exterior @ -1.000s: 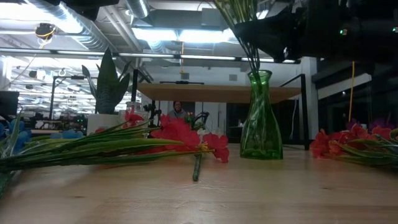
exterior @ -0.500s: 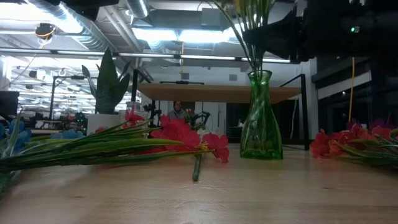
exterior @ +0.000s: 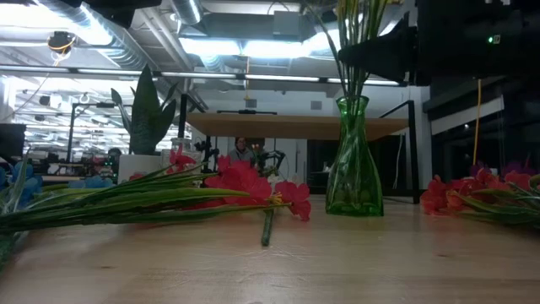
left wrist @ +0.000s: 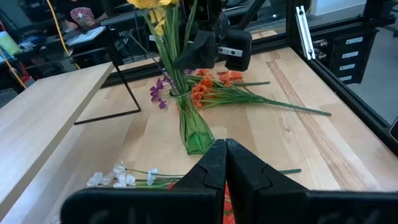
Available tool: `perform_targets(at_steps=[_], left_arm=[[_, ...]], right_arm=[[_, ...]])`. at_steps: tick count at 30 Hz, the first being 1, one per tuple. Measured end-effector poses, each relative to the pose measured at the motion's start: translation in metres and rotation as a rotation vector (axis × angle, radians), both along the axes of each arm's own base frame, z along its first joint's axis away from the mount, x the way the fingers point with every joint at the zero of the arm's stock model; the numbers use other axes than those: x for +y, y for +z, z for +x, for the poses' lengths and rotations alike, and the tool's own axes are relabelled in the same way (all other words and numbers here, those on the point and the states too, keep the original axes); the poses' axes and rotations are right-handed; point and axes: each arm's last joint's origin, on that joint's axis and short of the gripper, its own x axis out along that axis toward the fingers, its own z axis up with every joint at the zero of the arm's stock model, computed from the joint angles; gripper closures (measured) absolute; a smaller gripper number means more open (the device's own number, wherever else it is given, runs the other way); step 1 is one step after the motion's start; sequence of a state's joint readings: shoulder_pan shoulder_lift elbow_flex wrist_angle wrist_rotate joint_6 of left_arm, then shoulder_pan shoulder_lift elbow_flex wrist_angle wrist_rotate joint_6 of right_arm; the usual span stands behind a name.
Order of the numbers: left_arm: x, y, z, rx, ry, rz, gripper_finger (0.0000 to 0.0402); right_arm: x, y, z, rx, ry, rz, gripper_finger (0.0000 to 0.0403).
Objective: Pick and place flowers into a vace then onto a shelf
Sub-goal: Put the yellow flowers into the green vase
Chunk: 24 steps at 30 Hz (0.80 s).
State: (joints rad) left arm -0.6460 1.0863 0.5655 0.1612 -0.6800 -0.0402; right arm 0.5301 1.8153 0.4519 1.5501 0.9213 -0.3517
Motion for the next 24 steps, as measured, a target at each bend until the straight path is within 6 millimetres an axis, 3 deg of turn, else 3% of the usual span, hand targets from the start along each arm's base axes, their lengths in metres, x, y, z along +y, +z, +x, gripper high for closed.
perform_targets(at_steps=[8, 14, 19, 24], left_arm=[[0.0, 0.0, 0.0, 0.0, 0.0, 0.0, 0.0398], [0.0, 0.0, 0.0, 0.0, 0.0, 0.0, 0.0398], [0.0, 0.0, 0.0, 0.0, 0.0, 0.0, 0.0398], [0.0, 0.0, 0.0, 0.0, 0.0, 0.0, 0.0398]], right_arm=[[0.001, 0.0, -0.001, -0.01, 0.005, 0.027, 0.0287], [0.006, 0.0, -0.003, -0.006, 0.019, 0.029, 0.0228], [0.009, -0.001, -0.008, 0.005, -0.078, 0.045, 0.0175], [0.022, -0.001, -0.015, 0.01, -0.045, 0.044, 0.0148]])
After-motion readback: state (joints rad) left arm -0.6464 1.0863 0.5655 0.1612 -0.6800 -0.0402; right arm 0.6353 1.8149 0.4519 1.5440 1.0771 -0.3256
